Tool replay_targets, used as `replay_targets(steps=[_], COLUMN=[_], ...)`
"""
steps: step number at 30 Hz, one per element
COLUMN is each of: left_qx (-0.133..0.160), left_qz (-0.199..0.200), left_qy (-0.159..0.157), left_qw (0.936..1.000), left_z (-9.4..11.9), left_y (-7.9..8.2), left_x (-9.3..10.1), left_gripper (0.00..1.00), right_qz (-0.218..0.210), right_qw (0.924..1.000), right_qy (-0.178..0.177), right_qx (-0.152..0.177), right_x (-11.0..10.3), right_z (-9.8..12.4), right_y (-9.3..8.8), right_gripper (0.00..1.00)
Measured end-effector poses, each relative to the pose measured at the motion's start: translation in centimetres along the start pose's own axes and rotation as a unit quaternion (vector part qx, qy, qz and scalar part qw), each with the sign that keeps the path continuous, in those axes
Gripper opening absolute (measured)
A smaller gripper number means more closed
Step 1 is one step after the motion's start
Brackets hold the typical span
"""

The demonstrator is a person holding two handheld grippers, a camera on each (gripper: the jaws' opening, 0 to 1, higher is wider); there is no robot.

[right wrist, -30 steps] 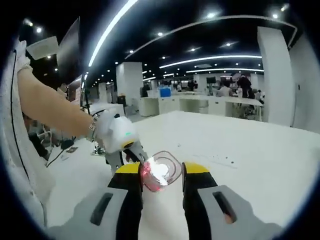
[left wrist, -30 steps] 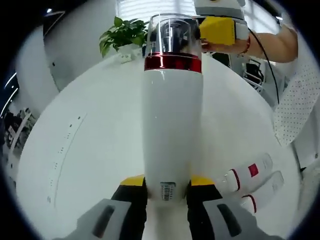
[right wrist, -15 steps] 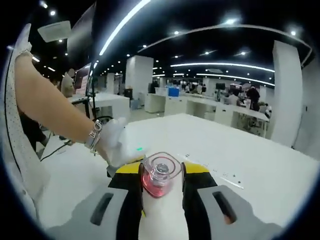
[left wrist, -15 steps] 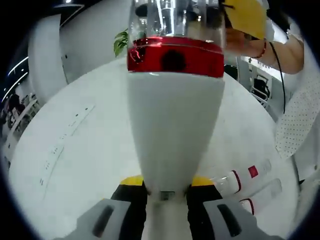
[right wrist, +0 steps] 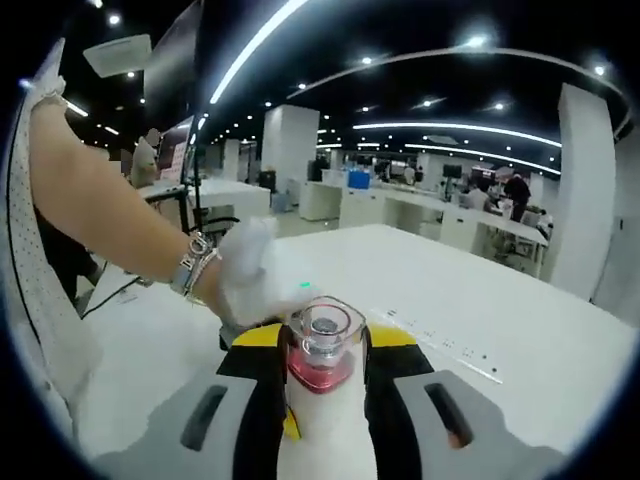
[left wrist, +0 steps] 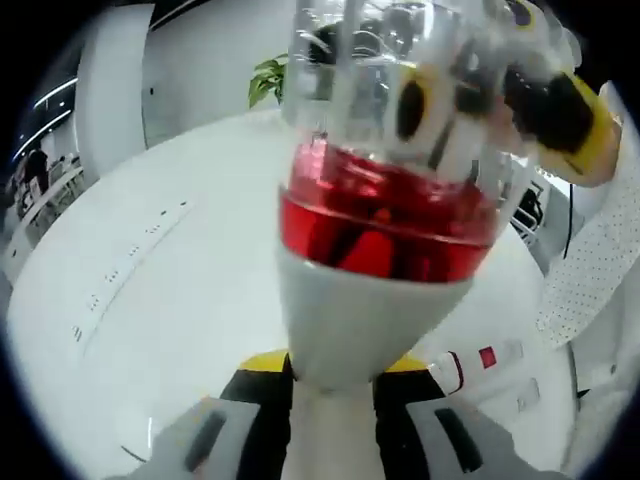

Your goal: Arrange the skincare products in the storage area until every visible bottle or jar stands upright without overlapping.

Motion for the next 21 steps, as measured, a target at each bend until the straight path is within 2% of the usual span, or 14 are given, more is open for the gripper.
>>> replay_targets(steps=[2,5,6,8,9,12,13,15,21], left_qx=[-0.002,0.009,0.015,0.026,0.031,0.033,0.031,0.032,0.045], left_qz=[-0.011,-0.005,0.001,0.008,0.0,-0.009,-0.008,-0.008,-0.019], left_qy=[0.009,0.016,0.019,0.026,0.033,0.04,0.042,0.044,0.045], left_qw=[0.9999,0.9998,0.9997,0.9993,0.999,0.9986,0.9986,0.9985,0.9978], left_z=[0.2,0.9,1.3,1.9,2.1,2.3,2.2,2.2,1.7], left_y=[0.0,0.0,0.1,0.3,0.3,0.4,0.5,0.5,0.9], left_x=[0.0,-0.1,0.0,0.1,0.1,0.2,0.0,0.0,0.3], left_gripper=[0.3,0.29,0.28,0.28,0.28,0.28,0.27,0.27,0.27], right_qz=[0.002,-0.005,-0.025,-0.042,-0.06,-0.111,-0.119,-0.124,-0.122], right_qw=[1.0,1.0,0.9994,0.9985,0.997,0.9925,0.9912,0.9905,0.9903], right_qy=[-0.002,-0.006,-0.013,-0.023,-0.036,-0.053,-0.057,-0.054,-0.056], right_qx=[0.0,-0.001,-0.019,-0.028,-0.033,0.0,-0.01,-0.027,-0.035], right_x=[-0.1,-0.1,-0.1,0.0,0.2,0.3,0.2,-0.1,-0.5], right_z=[0.0,0.0,0.0,0.0,0.1,-0.1,-0.3,-0.9,-1.5], right_y=[-0.1,-0.4,-1.3,-2.2,-3.0,-4.4,-5.1,-6.1,-6.9], right_gripper=[0.28,0.29,0.3,0.33,0.35,0.4,0.41,0.39,0.31])
Point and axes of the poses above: the point that each gripper's makers call its tool centre point, and the gripper's own axes: z roughly backward along the fingers, x roughly to its right, y roughly out of its top, the point moved 1 cm from there along z, roughly backward along the fingers, and after that the axes turned 3 degrees about -x, right-handed, at the moved point
